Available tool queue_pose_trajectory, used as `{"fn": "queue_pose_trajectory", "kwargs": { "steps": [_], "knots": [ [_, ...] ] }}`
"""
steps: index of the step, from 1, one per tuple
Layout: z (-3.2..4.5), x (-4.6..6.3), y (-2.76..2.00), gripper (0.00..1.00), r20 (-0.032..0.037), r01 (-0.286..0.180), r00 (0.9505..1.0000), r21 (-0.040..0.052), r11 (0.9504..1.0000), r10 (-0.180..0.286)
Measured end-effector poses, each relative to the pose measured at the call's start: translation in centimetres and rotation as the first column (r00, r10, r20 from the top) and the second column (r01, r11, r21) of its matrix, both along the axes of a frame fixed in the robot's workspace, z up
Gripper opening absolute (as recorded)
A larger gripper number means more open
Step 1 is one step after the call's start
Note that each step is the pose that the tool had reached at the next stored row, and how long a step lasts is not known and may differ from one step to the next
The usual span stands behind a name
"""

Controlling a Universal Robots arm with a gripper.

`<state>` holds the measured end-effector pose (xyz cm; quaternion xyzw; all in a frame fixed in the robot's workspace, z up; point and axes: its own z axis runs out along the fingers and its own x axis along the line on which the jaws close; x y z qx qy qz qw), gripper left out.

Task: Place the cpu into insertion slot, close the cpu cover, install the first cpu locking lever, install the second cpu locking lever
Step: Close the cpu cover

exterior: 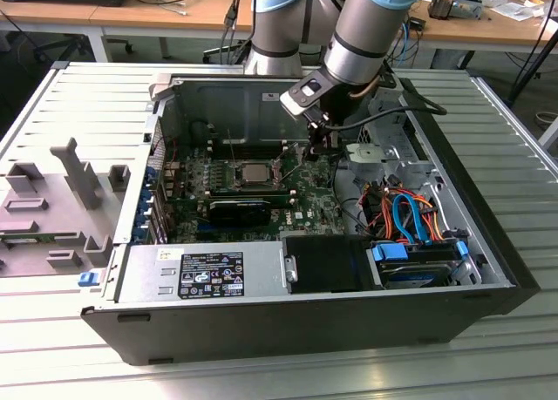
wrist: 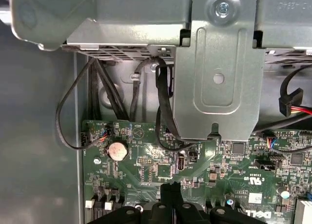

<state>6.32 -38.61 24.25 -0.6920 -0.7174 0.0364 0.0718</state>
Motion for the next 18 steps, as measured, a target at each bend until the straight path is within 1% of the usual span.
{"fn": "queue_pose_trajectory", "kwargs": {
  "steps": [3, 4, 8, 9, 13, 15, 18],
  "knots": [
    [-0.03, 0.0, 0.00, 0.11, 0.0335, 0.000, 0.9994, 0.0002, 1.0000, 0.000],
    [-0.05, 0.0, 0.00, 0.11, 0.0549, 0.000, 0.9985, 0.0003, 1.0000, 0.000],
    [-0.08, 0.0, 0.00, 0.11, 0.1027, 0.000, 0.9947, 0.0003, 1.0000, 0.000],
    [-0.09, 0.0, 0.00, 0.11, 0.1117, 0.000, 0.9937, 0.0004, 1.0000, 0.000],
    [-0.08, 0.0, 0.00, 0.11, 0.1119, 0.000, 0.9937, 0.0003, 1.0000, 0.000],
    [-0.08, -0.2, 0.01, 0.11, 0.1119, 0.000, 0.9937, 0.0003, 1.0000, 0.000],
    [-0.08, -1.0, 0.00, 0.11, 0.1139, 0.000, 0.9935, 0.0002, 1.0000, 0.000]
  ]
}}
